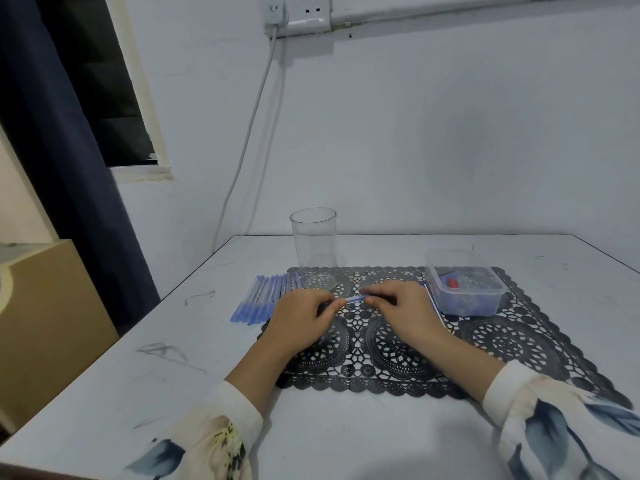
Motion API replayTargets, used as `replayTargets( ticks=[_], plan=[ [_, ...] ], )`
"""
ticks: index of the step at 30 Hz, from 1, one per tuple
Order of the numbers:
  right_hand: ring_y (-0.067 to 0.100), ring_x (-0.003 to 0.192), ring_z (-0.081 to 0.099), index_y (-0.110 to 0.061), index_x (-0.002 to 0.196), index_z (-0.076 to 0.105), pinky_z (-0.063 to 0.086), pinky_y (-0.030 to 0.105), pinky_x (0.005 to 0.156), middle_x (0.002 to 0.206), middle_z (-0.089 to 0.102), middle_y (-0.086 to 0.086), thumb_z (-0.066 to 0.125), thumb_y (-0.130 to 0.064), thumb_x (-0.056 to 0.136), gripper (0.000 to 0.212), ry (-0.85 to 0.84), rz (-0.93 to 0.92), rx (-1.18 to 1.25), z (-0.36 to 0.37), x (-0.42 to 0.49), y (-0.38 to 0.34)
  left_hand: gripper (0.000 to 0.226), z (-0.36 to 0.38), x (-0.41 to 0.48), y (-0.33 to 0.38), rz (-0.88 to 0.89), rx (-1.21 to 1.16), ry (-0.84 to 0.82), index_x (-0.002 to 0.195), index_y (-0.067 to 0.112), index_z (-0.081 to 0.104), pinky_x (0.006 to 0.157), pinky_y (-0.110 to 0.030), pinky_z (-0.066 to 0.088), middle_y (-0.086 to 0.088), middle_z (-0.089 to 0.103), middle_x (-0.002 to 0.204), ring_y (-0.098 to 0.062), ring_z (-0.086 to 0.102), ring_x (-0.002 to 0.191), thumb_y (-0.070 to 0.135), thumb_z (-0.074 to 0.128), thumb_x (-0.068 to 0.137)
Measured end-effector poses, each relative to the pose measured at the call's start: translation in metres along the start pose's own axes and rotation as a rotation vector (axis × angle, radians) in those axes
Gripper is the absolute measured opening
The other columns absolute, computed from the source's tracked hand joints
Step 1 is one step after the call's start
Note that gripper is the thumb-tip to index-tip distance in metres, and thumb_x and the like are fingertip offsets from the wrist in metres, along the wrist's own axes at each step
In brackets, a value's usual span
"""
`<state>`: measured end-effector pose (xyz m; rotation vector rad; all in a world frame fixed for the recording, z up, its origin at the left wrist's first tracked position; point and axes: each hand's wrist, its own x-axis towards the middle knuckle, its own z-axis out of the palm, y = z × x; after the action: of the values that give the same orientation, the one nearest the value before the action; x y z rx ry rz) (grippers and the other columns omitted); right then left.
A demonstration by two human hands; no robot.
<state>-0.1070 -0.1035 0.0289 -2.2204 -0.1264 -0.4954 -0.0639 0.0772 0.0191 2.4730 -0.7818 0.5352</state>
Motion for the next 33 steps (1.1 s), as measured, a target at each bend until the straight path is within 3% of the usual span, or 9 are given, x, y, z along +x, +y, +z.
replayTargets(
  ticks=[6,11,16,19,21,25,29,31,33],
  plan=[
    [0.006,0.077,0.058,-0.017,0.101,0.071,0.039,0.005,0.066,0.087,0.069,-0.003,0.061,-0.014,0.088,0.017,0.045,-0.089,-0.023,0.001,-0.001,0.003,0.034,0.000,-0.002,0.000,0.021,-0.078,0.053,0.076,0.020,0.069,0.050,-0.022,0.036,0.006,0.055,0.053,-0.007,0.047,0.050,0.043,0.050,0.092],
    [0.012,0.074,0.049,-0.005,0.094,0.066,0.031,0.020,0.064,0.079,0.057,0.000,0.049,-0.017,0.095,0.022,-0.016,-0.251,-0.199,0.004,0.001,0.009,0.029,0.000,-0.004,0.001,0.058,-0.124,0.069,0.086,0.020,0.073,0.054,-0.025,0.044,0.005,0.062,0.059,-0.006,0.052,0.053,0.043,0.054,0.090],
    [0.003,0.059,0.046,-0.018,0.070,0.057,0.031,0.019,0.056,0.061,0.050,-0.010,0.040,-0.025,0.098,0.033,-0.032,-0.194,-0.116,0.004,0.000,0.011,0.026,0.000,-0.003,0.004,0.094,-0.152,0.063,0.090,0.018,0.073,0.058,-0.017,0.043,0.007,0.065,0.067,-0.002,0.053,0.059,0.040,0.058,0.088],
    [0.012,0.061,0.054,-0.017,0.095,0.059,0.039,0.029,0.057,0.067,0.059,0.000,0.038,-0.032,0.097,0.026,-0.042,-0.173,-0.031,0.005,-0.002,0.011,0.023,0.000,-0.002,0.005,0.057,-0.156,0.058,0.091,0.016,0.072,0.056,-0.017,0.038,0.004,0.063,0.065,-0.005,0.052,0.057,0.034,0.058,0.090],
    [0.017,0.067,0.058,-0.019,0.114,0.050,0.044,0.030,0.062,0.075,0.062,0.005,0.040,-0.032,0.097,0.024,-0.044,-0.168,0.023,0.005,-0.004,0.010,0.022,0.000,-0.001,0.003,0.036,-0.169,0.057,0.092,0.015,0.072,0.055,-0.017,0.038,0.003,0.063,0.065,-0.009,0.053,0.057,0.031,0.058,0.090],
    [0.005,0.059,0.049,-0.017,0.098,0.053,0.038,0.022,0.055,0.070,0.057,-0.004,0.045,-0.021,0.097,0.010,-0.049,-0.244,-0.099,0.005,-0.001,0.013,0.022,0.000,-0.002,0.001,0.072,-0.155,0.063,0.090,0.014,0.072,0.058,-0.023,0.044,0.003,0.063,0.067,-0.010,0.054,0.060,0.031,0.059,0.090],
    [-0.001,0.057,0.044,-0.033,0.066,0.042,0.033,0.027,0.057,0.058,0.047,-0.013,0.042,-0.027,0.097,0.032,-0.005,-0.232,-0.134,0.003,0.001,0.015,0.022,-0.001,-0.003,0.005,0.144,-0.143,0.065,0.090,0.013,0.072,0.063,-0.017,0.044,0.002,0.067,0.071,-0.008,0.057,0.064,0.032,0.060,0.089],
    [0.003,0.055,0.048,-0.030,0.072,0.047,0.037,0.030,0.056,0.059,0.051,-0.010,0.039,-0.032,0.097,0.027,-0.007,-0.221,-0.102,0.003,-0.001,0.013,0.022,-0.001,-0.003,0.007,0.140,-0.150,0.068,0.092,0.013,0.072,0.062,-0.011,0.040,0.003,0.066,0.071,-0.004,0.053,0.062,0.031,0.060,0.088],
    [0.009,0.056,0.050,-0.023,0.093,0.052,0.042,0.033,0.056,0.064,0.056,-0.005,0.039,-0.033,0.097,0.018,-0.036,-0.227,-0.071,0.004,-0.003,0.013,0.022,-0.002,-0.002,0.007,0.115,-0.166,0.070,0.093,0.012,0.072,0.061,-0.011,0.037,0.006,0.063,0.069,0.000,0.050,0.061,0.030,0.060,0.089]
  ],
)
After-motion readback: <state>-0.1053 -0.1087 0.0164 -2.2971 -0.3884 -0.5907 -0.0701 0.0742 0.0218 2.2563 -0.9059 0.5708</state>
